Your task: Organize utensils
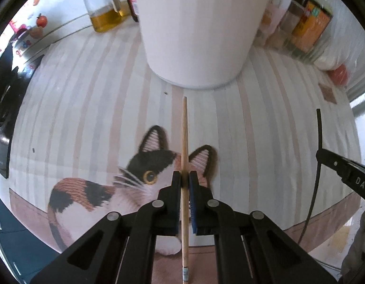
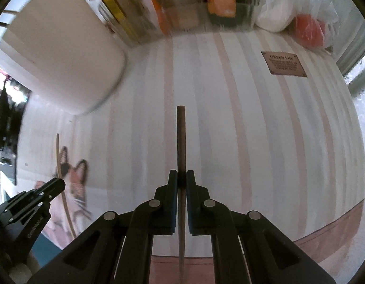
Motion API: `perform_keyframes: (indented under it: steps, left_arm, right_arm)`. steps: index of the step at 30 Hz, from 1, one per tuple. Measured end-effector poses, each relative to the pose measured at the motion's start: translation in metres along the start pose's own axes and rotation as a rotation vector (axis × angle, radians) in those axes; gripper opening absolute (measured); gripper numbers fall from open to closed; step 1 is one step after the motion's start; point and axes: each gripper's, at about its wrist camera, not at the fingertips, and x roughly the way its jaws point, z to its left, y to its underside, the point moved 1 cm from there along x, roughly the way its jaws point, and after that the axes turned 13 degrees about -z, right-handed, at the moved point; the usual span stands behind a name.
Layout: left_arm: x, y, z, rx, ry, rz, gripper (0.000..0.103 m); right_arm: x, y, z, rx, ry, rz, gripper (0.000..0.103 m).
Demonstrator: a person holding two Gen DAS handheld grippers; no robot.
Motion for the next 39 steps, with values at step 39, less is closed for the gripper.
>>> perform_keyframes:
  steps: [39]
  left_arm:
    - [-0.170, -0.087, 0.023, -0.045, 0.041, -0.428, 0.004]
  right_arm:
    - [-0.193, -0.087, 0.088, -0.047, -0.229, -0.492, 0.006]
